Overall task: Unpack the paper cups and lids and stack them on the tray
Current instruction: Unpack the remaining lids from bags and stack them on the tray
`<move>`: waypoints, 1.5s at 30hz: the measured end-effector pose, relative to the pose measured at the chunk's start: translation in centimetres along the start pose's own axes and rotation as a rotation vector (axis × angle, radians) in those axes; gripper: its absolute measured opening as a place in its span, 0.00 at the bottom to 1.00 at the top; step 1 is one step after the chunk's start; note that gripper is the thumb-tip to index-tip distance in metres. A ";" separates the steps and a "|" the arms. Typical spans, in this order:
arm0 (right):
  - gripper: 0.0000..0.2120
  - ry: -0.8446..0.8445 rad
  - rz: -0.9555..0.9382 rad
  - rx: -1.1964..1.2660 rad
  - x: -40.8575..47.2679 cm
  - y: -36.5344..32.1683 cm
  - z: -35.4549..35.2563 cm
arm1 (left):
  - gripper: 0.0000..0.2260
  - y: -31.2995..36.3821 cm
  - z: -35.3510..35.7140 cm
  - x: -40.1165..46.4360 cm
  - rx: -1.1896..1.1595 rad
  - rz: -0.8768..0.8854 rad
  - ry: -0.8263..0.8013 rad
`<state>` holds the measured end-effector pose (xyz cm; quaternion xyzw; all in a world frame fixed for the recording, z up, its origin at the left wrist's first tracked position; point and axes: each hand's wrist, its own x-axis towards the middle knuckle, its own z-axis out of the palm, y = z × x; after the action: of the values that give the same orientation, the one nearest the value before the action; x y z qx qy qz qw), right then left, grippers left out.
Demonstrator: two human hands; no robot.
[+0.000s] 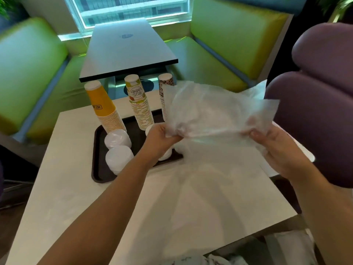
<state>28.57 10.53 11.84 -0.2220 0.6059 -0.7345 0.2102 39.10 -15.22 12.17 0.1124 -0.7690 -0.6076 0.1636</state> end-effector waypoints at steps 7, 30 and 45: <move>0.40 -0.096 0.318 -0.179 -5.8 6.9 -1.2 | 0.14 -8.9 0.4 -6.6 0.378 -0.206 -0.322; 0.28 0.239 -0.195 -1.227 -6.5 15.8 4.0 | 0.29 -14.3 5.6 -9.3 0.969 0.317 0.006; 0.48 -0.300 0.281 -1.433 -6.8 18.9 2.9 | 0.20 -15.1 4.0 -8.9 0.919 0.117 -0.588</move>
<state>36.56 8.80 -6.70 -0.3228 0.9238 -0.0875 0.1863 45.32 -11.91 -4.38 -0.0453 -0.9735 -0.2048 -0.0906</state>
